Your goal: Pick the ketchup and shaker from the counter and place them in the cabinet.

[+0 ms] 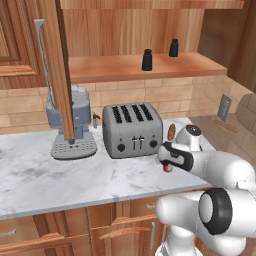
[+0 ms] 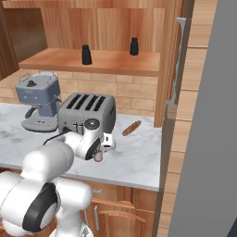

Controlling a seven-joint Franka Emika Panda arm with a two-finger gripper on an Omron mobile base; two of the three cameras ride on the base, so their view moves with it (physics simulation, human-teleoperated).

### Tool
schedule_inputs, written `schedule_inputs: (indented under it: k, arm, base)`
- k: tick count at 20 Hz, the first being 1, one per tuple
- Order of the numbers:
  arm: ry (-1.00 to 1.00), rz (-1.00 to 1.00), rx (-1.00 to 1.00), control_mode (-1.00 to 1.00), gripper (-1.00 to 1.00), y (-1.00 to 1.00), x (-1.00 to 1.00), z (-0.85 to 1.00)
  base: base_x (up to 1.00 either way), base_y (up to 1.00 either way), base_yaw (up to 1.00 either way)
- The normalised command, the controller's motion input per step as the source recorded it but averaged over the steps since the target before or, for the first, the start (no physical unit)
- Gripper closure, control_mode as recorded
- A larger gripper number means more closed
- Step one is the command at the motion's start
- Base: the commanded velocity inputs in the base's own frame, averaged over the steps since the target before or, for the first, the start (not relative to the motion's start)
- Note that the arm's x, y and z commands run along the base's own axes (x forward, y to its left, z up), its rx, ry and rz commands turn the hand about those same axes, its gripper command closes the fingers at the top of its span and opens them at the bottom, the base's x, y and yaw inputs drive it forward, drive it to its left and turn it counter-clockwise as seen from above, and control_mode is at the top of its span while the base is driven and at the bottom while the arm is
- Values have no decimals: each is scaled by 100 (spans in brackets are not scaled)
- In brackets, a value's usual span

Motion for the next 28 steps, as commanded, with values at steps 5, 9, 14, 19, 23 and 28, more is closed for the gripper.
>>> schedule_inputs:
  k: [5, 9, 14, 19, 23, 28]
  arm:
    - [0, 0, 0, -100, 100, 0, 3, -22]
    - [0, 0, 0, -100, 100, 0, 3, -18]
    - [-1, 0, 0, -100, 100, 0, 0, -6]
    - [-7, 0, 0, -100, 100, 5, -2, 33]
    - [-8, 0, 0, -100, 100, 11, -1, 62]
    - [-6, 0, -1, -100, 100, 13, 0, 66]
  base:
    - [0, 0, 0]
    - [0, 0, 0]
    - [0, 0, 0]
    - [0, 0, 0]
    - [0, 0, 0]
    - [0, 0, 0]
